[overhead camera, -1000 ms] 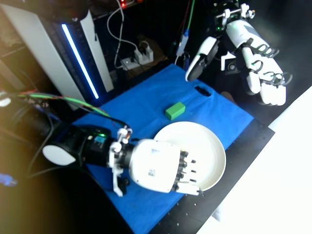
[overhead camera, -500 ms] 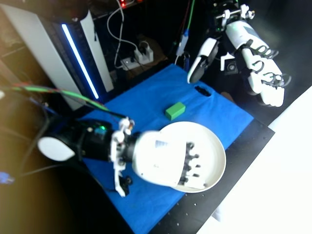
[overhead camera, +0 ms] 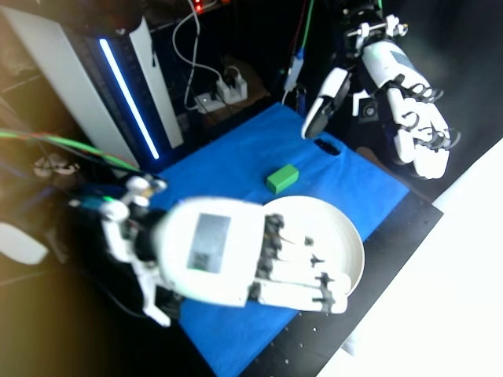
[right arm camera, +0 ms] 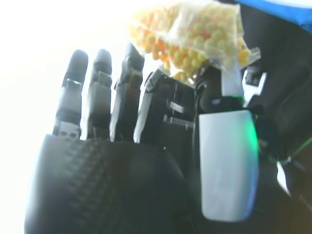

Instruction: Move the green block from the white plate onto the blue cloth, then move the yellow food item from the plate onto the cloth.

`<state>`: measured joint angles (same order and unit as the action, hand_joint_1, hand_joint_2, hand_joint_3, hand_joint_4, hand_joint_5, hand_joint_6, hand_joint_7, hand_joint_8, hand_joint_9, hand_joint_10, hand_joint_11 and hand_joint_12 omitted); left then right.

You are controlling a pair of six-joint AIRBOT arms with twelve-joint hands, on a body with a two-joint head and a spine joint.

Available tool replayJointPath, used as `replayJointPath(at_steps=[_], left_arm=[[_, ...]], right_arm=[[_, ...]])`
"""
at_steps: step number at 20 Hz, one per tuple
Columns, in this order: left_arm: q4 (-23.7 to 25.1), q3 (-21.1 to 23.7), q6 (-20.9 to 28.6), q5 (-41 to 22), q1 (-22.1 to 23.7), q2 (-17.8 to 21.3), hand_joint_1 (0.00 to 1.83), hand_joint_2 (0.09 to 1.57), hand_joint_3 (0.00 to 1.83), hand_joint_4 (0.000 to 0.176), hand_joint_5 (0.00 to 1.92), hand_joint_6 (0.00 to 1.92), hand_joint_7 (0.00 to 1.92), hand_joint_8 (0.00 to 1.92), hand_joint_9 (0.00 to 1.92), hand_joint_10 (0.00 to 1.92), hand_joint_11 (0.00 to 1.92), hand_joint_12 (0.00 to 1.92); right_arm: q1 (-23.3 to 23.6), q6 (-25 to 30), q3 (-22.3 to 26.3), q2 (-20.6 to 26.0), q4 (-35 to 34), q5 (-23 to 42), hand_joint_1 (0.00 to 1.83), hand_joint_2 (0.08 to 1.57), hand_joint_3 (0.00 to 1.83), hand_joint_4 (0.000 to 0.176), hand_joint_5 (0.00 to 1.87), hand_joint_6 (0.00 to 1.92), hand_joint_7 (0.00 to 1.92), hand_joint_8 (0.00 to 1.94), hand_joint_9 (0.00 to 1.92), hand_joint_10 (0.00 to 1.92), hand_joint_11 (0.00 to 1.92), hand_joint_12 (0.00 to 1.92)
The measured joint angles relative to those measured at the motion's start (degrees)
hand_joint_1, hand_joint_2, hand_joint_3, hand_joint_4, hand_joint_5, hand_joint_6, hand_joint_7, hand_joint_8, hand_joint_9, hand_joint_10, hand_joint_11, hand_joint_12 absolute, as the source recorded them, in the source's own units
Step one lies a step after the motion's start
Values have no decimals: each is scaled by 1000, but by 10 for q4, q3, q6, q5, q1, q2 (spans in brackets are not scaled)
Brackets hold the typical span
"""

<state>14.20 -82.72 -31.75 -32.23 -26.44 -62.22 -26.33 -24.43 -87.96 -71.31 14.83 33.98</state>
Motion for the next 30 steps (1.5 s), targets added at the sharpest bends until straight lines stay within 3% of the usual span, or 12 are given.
replayJointPath(at_steps=[1, 3, 5, 9, 11, 15, 18, 21, 24, 27, 29, 30], left_arm=[[-3, 0, 0, 3, -3, 0, 635, 821, 3, 175, 48, 4, 185, 2, 203, 3, 8, 484], [-8, 0, 0, 4, -5, 2, 675, 838, 7, 176, 71, 11, 198, 7, 210, 6, 0, 482], [-16, 0, -1, 0, -9, 3, 665, 816, 0, 176, 59, 2, 182, 1, 193, 4, 3, 442], [-25, 1, -2, -2, -24, 5, 661, 815, 0, 176, 53, 3, 189, 3, 204, 6, 16, 467], [-38, 3, -2, -6, -30, 11, 689, 811, 0, 176, 66, 1, 199, 1, 210, 2, 0, 502], [-39, 4, -2, -6, -35, 11, 665, 807, 0, 176, 72, 1, 205, 2, 221, 3, 0, 541], [-40, 4, -2, -7, -35, 11, 671, 815, 2, 176, 75, 1, 206, 1, 205, 0, 0, 544], [-40, 4, -2, -7, -36, 11, 671, 822, 4, 176, 66, 0, 190, 0, 206, 1, 0, 543], [-42, 4, -2, -8, -37, 11, 661, 824, 2, 176, 57, 0, 189, 0, 196, 5, 0, 496], [-44, 4, -2, -9, -38, 11, 657, 813, 0, 176, 53, 1, 183, 0, 194, 1, 0, 524], [-44, 4, -2, -10, -38, 11, 655, 812, 0, 176, 51, 0, 187, 2, 200, 4, 0, 526], [-44, 4, -2, -10, -38, 11, 662, 807, 0, 176, 60, 2, 197, 3, 201, 3, 0, 542]], right_arm=[[0, 1, 10, 12, 0, 7, 1229, 1082, 0, 25, 1123, 756, 1006, 924, 754, 61, 22, 1167], [0, -1, 31, 41, -6, 25, 1236, 1073, 0, 27, 1107, 811, 1056, 826, 1144, 107, 713, 979], [-4, -1, 51, 63, -8, 42, 1242, 1068, 1, 11, 1121, 802, 1067, 794, 1151, 39, 600, 1021], [-24, 0, 91, 95, 20, 60, 1234, 1153, 0, 0, 1113, 701, 725, 1387, 991, 46, 339, 1509], [-26, 0, 107, 106, 35, 64, 1241, 1096, 2, 0, 1156, 546, 944, 1174, 957, 366, 283, 1623], [-54, 0, 136, 130, 56, 73, 1255, 1045, 0, 0, 1134, 610, 1177, 770, 1042, 304, 315, 1406], [-68, 0, 142, 132, 71, 66, 1266, 1057, 0, 0, 1172, 478, 1106, 954, 1050, 461, 415, 1437], [-75, 0, 146, 139, 90, 68, 1272, 1086, 3, 0, 1318, 97, 944, 1267, 721, 1096, 241, 1719], [-83, 0, 149, 139, 120, 69, 1259, 1104, 0, 0, 1295, 241, 839, 1334, 595, 1300, 232, 1865], [-94, 0, 151, 139, 129, 65, 1273, 1080, 0, 0, 1335, 68, 966, 1241, 662, 1219, 220, 1787], [-97, 0, 154, 139, 141, 61, 1202, 1005, 0, 0, 1287, 410, 948, 997, 641, 1382, 300, 1916], [-97, 0, 154, 139, 149, 60, 1263, 1055, 0, 0, 1264, 282, 1023, 1093, 608, 1221, 152, 1859]])
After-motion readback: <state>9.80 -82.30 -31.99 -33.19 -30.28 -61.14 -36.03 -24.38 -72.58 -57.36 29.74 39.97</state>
